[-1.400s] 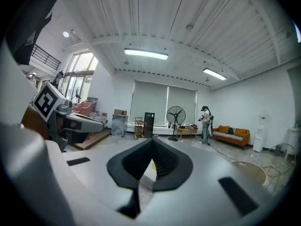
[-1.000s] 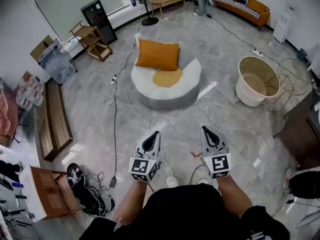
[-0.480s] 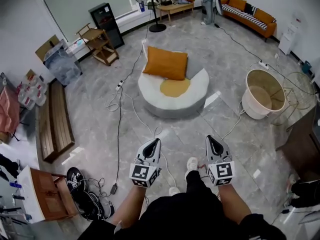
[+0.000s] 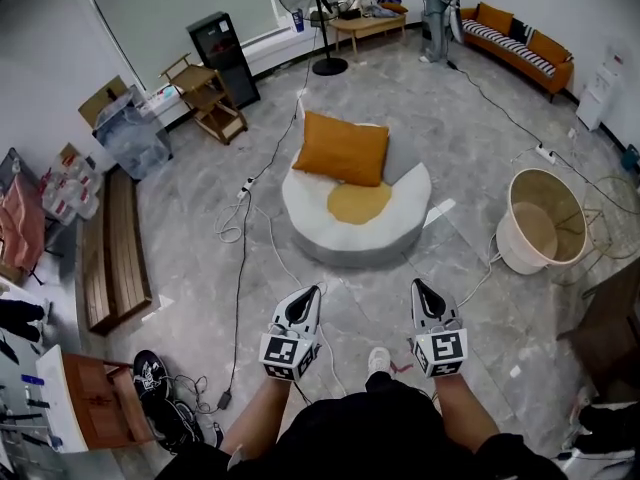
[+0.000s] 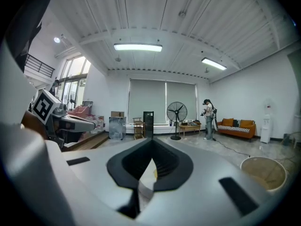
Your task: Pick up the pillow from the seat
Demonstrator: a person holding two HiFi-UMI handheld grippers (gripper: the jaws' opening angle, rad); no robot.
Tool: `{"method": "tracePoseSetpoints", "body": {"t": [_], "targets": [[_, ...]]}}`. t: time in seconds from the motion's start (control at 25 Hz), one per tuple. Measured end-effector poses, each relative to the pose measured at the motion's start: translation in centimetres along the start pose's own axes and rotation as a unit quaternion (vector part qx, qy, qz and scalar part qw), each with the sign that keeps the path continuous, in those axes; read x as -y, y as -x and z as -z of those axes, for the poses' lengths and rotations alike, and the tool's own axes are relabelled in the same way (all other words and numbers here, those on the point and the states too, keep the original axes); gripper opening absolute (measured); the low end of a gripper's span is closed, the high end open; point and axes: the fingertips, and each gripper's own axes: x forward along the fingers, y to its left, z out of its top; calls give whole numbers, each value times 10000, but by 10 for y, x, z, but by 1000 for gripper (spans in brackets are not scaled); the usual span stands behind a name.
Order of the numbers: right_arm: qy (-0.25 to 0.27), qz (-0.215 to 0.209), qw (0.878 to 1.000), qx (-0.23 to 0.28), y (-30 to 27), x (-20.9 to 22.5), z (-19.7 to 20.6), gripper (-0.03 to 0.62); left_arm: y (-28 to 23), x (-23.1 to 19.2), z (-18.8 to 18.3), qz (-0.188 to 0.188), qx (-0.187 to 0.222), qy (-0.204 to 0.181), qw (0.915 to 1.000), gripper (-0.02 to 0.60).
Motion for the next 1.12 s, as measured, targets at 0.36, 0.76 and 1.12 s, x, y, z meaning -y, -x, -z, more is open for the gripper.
{"method": "tracePoseSetpoints", "body": {"t": [0.36,0.76,1.12], "targets": [[135,-283,9995,70,-82,65,-18,6,-99,-17,-23,-126,10,-71,9999,12],[223,-492,9984,-152,-148,87,-8,6,-159,-58,-18,-351,-2,221,9991,12],[595,-1006,9931,-117,-280,59,-22,6,-232,-159,-22,-496,80,368,9981,12]]}}
